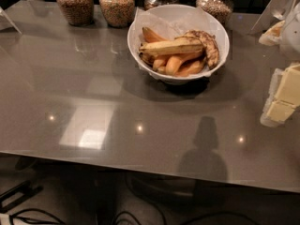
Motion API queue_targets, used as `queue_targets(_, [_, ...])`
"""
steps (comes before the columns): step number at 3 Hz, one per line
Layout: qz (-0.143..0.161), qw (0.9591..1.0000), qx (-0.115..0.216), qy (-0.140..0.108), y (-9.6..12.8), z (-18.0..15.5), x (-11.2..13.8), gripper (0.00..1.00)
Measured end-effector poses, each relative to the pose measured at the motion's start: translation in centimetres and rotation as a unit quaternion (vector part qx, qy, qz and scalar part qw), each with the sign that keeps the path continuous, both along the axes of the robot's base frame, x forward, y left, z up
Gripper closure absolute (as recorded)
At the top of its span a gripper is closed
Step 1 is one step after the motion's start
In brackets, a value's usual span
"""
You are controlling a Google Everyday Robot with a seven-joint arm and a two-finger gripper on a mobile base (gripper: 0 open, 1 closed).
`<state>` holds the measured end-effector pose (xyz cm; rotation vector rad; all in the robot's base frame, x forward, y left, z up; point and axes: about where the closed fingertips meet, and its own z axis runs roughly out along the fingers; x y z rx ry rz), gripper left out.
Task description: Pick banana from white bowl
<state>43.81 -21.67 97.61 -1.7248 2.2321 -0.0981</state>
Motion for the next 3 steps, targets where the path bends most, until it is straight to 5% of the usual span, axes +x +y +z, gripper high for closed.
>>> queue_targets(1, [0.0, 1.0, 0.0, 0.0, 0.0, 0.0, 0.0, 0.0])
queue_targets(2, [0.009, 0.9991, 0.024, -0.034, 1.0, 0.5, 2.0, 0.0])
queue_targets(3, [0.033, 0.9922, 0.081, -0.088, 3.8, 0.8, 6.7, 0.0])
